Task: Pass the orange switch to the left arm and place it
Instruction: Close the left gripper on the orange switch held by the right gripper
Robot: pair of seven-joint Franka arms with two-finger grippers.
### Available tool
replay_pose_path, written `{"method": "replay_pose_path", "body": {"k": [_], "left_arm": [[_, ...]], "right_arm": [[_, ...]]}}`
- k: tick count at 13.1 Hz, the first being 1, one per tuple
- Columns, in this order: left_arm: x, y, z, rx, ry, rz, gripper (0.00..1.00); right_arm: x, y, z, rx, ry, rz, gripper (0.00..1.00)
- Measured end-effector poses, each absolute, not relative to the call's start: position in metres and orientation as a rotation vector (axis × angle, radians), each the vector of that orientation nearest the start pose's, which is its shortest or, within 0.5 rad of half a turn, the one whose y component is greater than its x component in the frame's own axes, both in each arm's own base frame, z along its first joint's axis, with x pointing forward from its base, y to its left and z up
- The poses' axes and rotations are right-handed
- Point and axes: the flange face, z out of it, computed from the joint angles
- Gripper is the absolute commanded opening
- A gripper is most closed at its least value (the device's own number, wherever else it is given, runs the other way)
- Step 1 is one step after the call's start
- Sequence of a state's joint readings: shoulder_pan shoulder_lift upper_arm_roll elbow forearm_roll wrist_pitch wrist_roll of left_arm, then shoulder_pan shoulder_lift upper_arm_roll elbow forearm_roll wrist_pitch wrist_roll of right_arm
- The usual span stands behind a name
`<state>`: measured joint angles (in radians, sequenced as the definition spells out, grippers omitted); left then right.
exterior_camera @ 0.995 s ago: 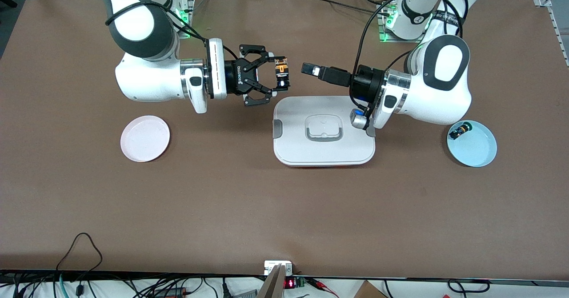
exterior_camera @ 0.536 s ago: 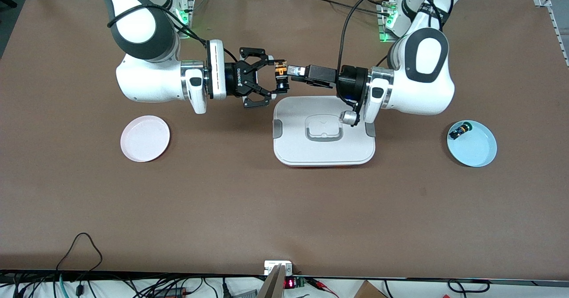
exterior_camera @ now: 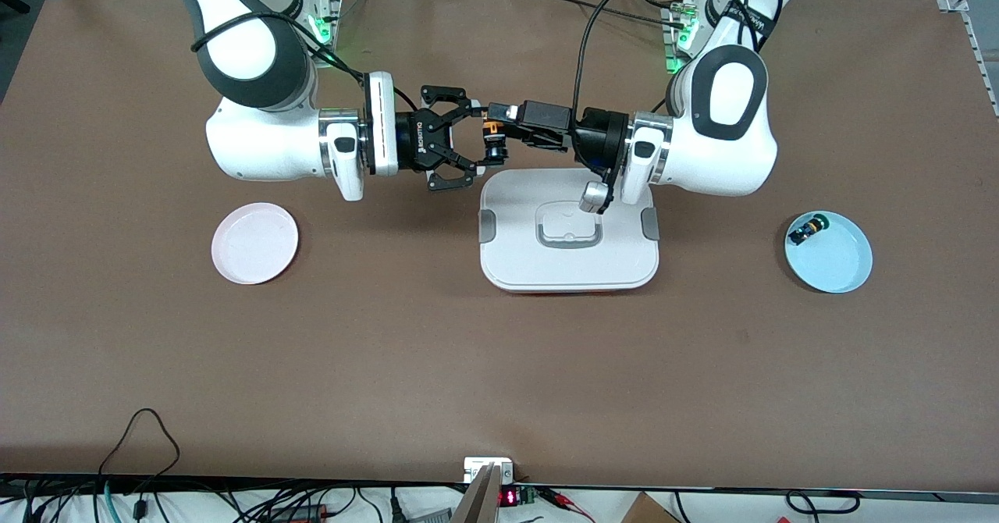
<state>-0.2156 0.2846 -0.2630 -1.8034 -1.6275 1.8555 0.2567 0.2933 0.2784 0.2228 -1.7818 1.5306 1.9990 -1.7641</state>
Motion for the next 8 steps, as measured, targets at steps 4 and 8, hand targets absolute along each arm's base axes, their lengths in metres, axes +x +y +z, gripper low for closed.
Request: {"method": "replay_pose_path", "body": {"k": [4, 8], "left_arm": [[0.543, -0.352, 0.441, 1.594, -0.026, -0.275, 0.22], [0.543, -0.353, 0.439, 1.593, -0.027, -0.274, 0.22]], "right_arm": [[0.543, 0.363, 0.45, -1.363, -1.209, -0.845, 0.0], [0.543, 0.363, 0.449, -1.36, -1.212, -0.853, 0.0]]}}
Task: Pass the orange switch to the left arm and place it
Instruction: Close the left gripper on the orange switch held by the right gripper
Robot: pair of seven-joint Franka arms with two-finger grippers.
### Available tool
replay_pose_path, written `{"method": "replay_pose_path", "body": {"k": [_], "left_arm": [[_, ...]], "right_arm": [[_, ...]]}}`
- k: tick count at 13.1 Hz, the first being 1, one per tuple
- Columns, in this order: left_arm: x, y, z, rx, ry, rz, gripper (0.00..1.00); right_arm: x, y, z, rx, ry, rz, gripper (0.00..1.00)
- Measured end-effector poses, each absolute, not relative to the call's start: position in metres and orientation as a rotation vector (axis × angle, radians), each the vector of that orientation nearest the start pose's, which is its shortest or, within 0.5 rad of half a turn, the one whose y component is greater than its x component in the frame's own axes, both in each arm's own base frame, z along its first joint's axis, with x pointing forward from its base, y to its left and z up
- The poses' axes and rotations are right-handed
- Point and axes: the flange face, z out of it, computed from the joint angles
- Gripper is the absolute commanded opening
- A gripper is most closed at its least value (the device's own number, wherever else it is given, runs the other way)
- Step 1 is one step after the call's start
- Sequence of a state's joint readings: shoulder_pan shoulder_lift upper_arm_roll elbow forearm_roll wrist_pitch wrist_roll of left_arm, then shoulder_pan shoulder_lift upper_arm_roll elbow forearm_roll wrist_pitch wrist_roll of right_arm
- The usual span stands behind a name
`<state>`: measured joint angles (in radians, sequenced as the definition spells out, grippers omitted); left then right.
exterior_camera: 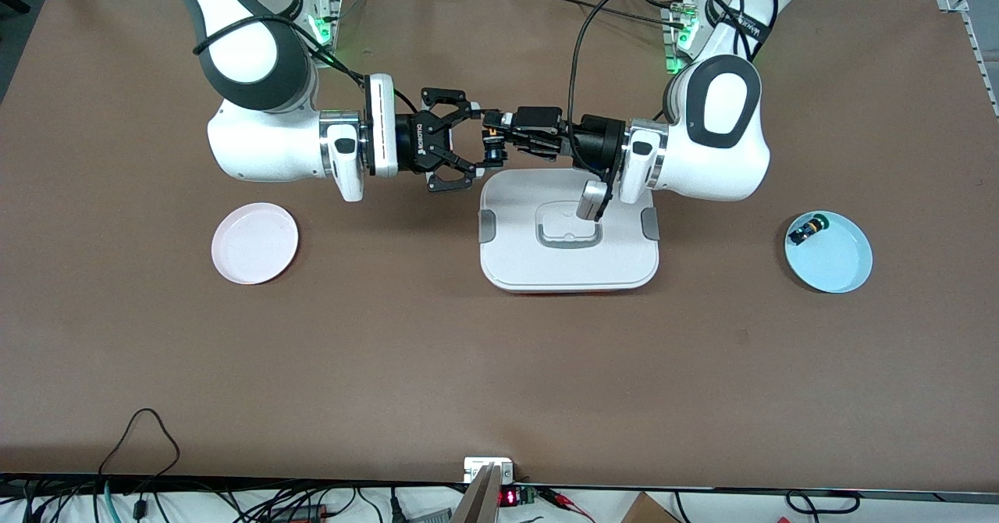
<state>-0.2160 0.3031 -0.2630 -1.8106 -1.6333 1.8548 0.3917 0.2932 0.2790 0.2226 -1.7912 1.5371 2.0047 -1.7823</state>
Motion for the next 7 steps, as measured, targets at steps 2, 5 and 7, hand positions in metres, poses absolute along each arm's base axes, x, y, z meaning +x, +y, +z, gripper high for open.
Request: {"method": "replay_pose_path", "body": {"k": [2, 5, 7], "left_arm": [[0.5434, -0.3526, 0.4394, 1.593, -0.027, -0.273, 0.22], [0.5436, -0.3525, 0.4393, 1.593, -0.033, -0.266, 0.22], [0.5438, -0.3521, 0.4393, 1.593, -0.034, -0.264, 0.22]], "right_arm": [[0.543, 0.3627, 0.4487, -1.36, -1.212, -0.854, 0.99], [0.5433, 0.3625, 0.4497, -1.367, -1.181, -0.845, 1.0], [0.5436, 0.3623, 0.4514, -1.368, -1.161, -0.847, 1.0]]}}
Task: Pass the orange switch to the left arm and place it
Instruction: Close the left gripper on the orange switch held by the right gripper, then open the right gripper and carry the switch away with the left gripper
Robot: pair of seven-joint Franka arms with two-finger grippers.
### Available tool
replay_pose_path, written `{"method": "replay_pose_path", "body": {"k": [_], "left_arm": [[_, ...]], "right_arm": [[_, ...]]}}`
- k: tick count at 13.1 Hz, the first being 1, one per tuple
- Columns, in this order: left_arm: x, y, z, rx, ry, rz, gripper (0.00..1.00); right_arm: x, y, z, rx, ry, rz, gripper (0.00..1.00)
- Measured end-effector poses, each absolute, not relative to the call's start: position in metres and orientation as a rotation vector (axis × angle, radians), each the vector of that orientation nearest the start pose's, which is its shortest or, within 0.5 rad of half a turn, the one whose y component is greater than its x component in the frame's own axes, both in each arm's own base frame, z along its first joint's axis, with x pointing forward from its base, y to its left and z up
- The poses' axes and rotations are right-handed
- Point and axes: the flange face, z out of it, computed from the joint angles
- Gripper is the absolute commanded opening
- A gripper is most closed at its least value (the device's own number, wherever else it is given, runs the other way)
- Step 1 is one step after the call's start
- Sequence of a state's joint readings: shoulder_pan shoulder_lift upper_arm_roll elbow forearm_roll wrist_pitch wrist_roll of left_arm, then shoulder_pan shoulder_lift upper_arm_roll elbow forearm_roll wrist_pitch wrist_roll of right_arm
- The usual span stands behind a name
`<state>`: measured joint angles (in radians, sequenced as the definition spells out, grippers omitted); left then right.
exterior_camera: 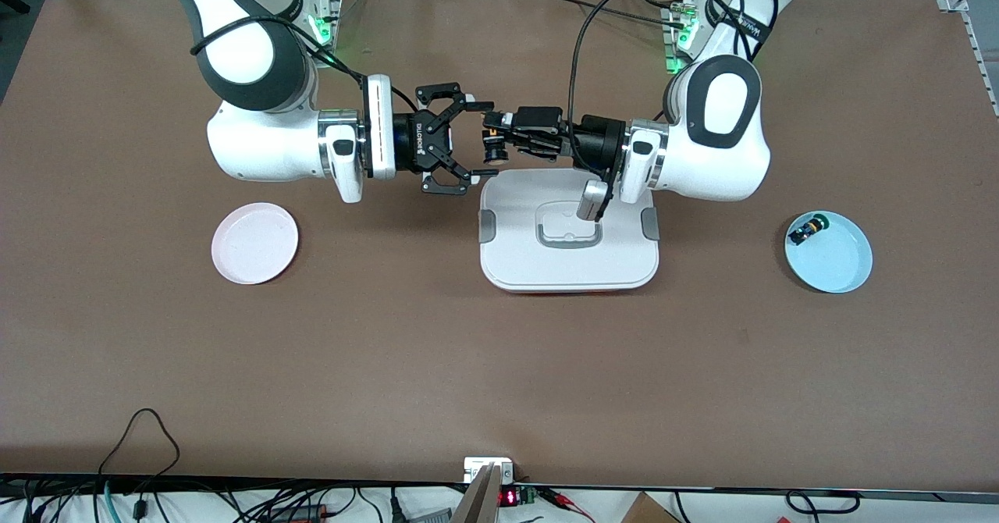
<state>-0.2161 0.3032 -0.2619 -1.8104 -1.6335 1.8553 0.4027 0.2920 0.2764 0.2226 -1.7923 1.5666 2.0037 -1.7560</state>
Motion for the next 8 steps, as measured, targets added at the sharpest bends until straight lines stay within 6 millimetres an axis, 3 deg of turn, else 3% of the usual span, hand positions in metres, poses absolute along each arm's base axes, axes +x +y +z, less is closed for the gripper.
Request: {"method": "replay_pose_path", "body": {"k": [5, 8], "left_arm": [[0.547, -0.349, 0.443, 1.647, -0.094, -0.244, 0.22], [0.558, -0.334, 0.452, 1.764, -0.197, -0.199, 0.22]], "right_arm": [[0.545, 0.36, 0.451, -1.375, -1.152, -0.845, 1.0], [0.549, 0.342, 0.445, -1.407, -1.13, -0.848, 1.0]]}}
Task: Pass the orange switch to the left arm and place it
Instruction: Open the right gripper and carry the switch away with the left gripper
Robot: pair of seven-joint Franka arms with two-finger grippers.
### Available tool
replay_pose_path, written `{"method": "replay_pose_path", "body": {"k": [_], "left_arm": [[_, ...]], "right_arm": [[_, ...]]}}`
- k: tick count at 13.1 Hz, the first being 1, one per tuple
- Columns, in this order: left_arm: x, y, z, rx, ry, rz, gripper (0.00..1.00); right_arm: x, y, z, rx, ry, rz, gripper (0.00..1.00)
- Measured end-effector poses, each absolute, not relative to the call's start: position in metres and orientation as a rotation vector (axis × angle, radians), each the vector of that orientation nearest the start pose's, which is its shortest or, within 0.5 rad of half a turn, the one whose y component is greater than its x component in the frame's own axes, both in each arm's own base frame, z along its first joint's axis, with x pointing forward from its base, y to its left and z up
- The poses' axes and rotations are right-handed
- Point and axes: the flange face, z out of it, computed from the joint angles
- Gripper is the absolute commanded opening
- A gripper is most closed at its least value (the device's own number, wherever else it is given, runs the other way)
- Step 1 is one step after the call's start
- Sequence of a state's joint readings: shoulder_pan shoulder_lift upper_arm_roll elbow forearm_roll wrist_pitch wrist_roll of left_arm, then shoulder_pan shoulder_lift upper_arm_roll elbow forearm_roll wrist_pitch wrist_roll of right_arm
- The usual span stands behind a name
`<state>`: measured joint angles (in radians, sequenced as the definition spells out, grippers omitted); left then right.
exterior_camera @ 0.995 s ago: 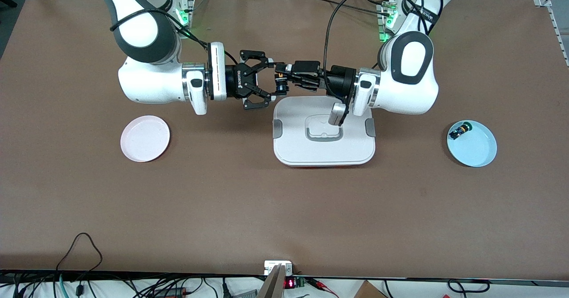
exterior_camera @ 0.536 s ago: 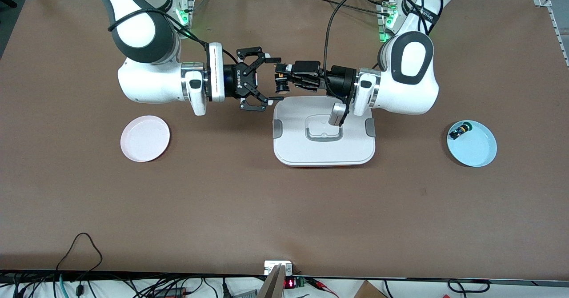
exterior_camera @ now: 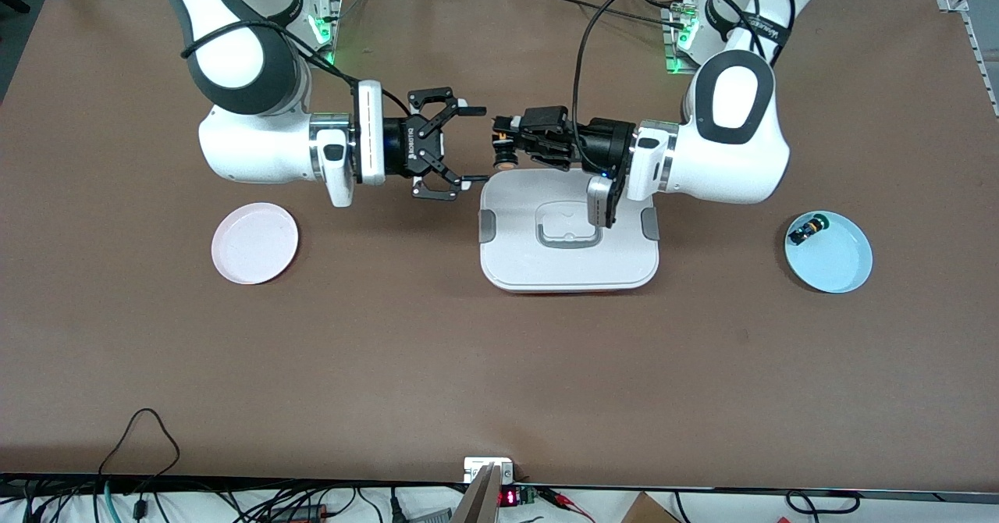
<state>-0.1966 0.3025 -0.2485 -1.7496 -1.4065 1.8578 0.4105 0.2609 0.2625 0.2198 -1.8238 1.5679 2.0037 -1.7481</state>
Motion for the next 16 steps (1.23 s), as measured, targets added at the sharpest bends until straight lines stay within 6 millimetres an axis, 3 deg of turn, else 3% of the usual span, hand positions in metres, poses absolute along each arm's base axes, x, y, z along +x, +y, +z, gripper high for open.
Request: {"method": "replay_pose_path", "body": {"k": [4, 6, 9, 13, 16], "left_arm": [[0.575, -0.299, 0.458, 1.998, -0.388, -0.142, 0.22], [0.584, -0.266, 0.456, 2.111, -0.477, -0.159, 0.22], [0.597, -0.213, 0.455, 2.325, -0.703, -0.18, 0.22], [0.606, -0.173, 0.447, 2.564, -1.124, -0.215, 0.22], [0.617, -0.137, 0.434, 2.622, -1.517, -0.305, 0.22]], "right_arm": [[0.559, 0.299, 0.448, -1.46, -1.095, -0.889, 1.0], [0.562, 0.274, 0.444, -1.474, -1.071, -0.846, 1.0], [0.563, 0.245, 0.428, -1.619, -1.064, -0.626, 1.0], [0.572, 0.188, 0.419, -1.813, -1.003, -0.43, 1.0], [0.575, 0.16, 0.416, -2.061, -0.766, -0.179, 1.0]]}}
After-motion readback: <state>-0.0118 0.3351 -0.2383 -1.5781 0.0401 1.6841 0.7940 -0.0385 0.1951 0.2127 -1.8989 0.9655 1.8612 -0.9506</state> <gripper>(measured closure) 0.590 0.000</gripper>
